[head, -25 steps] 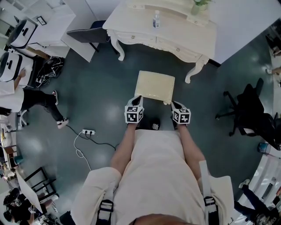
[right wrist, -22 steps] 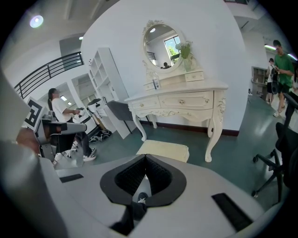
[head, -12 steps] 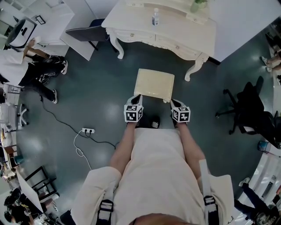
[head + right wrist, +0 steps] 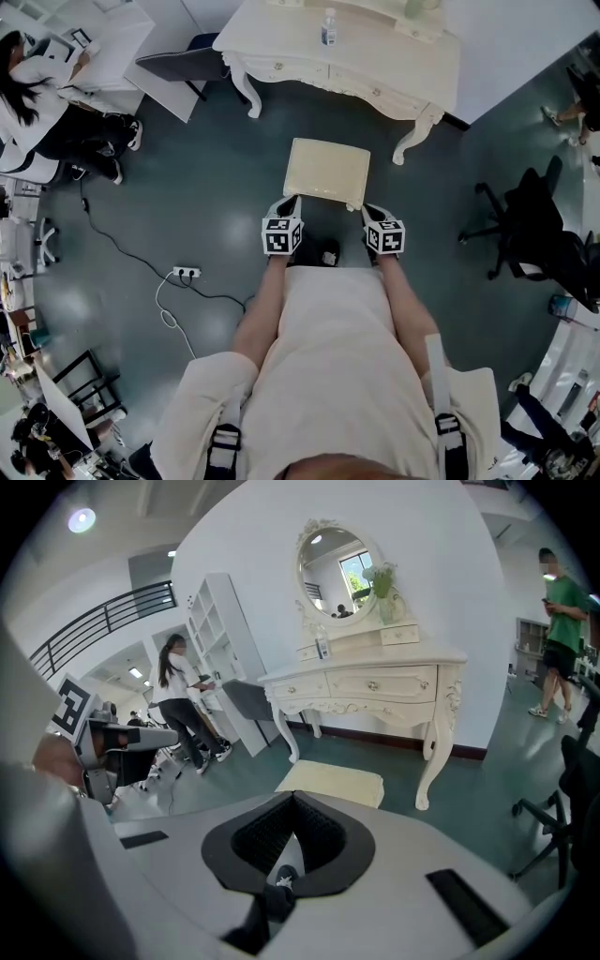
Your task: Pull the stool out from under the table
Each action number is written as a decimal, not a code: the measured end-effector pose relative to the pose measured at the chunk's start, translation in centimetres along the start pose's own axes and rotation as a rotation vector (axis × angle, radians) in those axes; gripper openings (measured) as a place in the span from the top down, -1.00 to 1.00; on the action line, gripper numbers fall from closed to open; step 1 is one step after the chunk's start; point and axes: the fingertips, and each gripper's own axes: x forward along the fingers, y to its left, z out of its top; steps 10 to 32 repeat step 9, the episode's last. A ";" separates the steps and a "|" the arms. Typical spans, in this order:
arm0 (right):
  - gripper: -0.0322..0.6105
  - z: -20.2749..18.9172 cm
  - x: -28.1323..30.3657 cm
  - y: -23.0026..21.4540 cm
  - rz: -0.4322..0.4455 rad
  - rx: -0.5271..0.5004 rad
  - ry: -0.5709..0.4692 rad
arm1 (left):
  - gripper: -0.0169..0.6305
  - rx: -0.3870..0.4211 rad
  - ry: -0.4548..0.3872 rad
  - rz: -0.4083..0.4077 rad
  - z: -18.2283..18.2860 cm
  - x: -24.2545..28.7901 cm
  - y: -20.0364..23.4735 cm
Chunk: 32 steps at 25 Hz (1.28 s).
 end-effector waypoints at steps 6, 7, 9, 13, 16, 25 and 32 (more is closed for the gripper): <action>0.77 0.0 -0.3 -0.1 0.001 -0.008 -0.001 | 0.90 -0.003 0.000 0.005 -0.2 -0.3 -0.2; 0.77 0.0 -0.4 -0.2 0.000 -0.006 -0.003 | 0.90 -0.002 0.000 0.005 -0.1 -0.3 -0.2; 0.77 0.1 -0.4 -0.5 -0.004 0.000 -0.009 | 0.90 0.003 0.000 0.006 -0.1 -0.3 -0.3; 0.77 0.1 -0.4 -0.5 -0.004 0.000 -0.009 | 0.90 0.003 0.000 0.006 -0.1 -0.3 -0.3; 0.77 0.1 -0.4 -0.5 -0.004 0.000 -0.009 | 0.90 0.003 0.000 0.006 -0.1 -0.3 -0.3; 0.77 0.1 -0.4 -0.5 -0.004 0.000 -0.009 | 0.90 0.003 0.000 0.006 -0.1 -0.3 -0.3; 0.77 0.1 -0.4 -0.5 -0.004 0.000 -0.009 | 0.90 0.003 0.000 0.006 -0.1 -0.3 -0.3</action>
